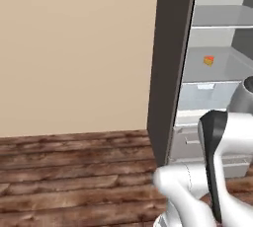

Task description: Take the cheese, fish, and squash from the fridge and place them on the plate on the dining counter to create an appetizer plate.

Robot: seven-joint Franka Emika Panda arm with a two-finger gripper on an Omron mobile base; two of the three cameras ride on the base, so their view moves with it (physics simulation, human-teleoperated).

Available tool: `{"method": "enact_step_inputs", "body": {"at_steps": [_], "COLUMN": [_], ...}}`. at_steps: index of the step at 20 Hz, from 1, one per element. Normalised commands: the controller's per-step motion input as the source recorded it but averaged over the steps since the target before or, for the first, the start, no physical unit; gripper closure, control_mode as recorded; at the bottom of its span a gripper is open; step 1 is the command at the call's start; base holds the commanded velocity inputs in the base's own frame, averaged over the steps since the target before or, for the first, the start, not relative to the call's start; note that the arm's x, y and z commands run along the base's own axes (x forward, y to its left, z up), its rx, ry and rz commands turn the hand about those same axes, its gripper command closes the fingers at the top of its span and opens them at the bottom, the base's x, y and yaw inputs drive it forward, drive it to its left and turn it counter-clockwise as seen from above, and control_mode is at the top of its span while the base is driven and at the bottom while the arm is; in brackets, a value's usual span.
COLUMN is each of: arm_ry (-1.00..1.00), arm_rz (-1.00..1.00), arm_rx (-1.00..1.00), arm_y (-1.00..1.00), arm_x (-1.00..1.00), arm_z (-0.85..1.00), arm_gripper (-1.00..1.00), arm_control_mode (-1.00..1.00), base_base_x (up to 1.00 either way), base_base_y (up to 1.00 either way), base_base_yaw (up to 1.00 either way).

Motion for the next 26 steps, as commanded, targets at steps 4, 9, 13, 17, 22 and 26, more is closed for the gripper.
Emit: {"method": "enact_step_inputs", "body": {"at_steps": [4,9,13,17,22,26], "arm_ry": [0.00,0.00,0.00,0.00,0.00,0.00], "arm_rz": [0.00,0.00,0.00,0.00,0.00,0.00], "arm_rx": [0.00,0.00,0.00,0.00,0.00,0.00], "arm_y": [0.00,0.00,0.00,0.00,0.00,0.00], "arm_x": [0.00,0.00,0.00,0.00,0.00,0.00], "arm_z": [0.00,0.00,0.00,0.00,0.00,0.00], "arm_gripper": [1.00,1.00,1.00,1.00,1.00,1.00], "arm_control_mode": [1.00,1.00,1.00,1.00,1.00,1.00], "base_base_x": [-0.40,-0.46,-0.24,-0.10,0.00,0.18], "base_base_y": [0.69,0.25,0.01,0.03,0.16,0.10], "base_base_yaw": [0.55,0.77,0.90,0.95,1.00,0.94]}}
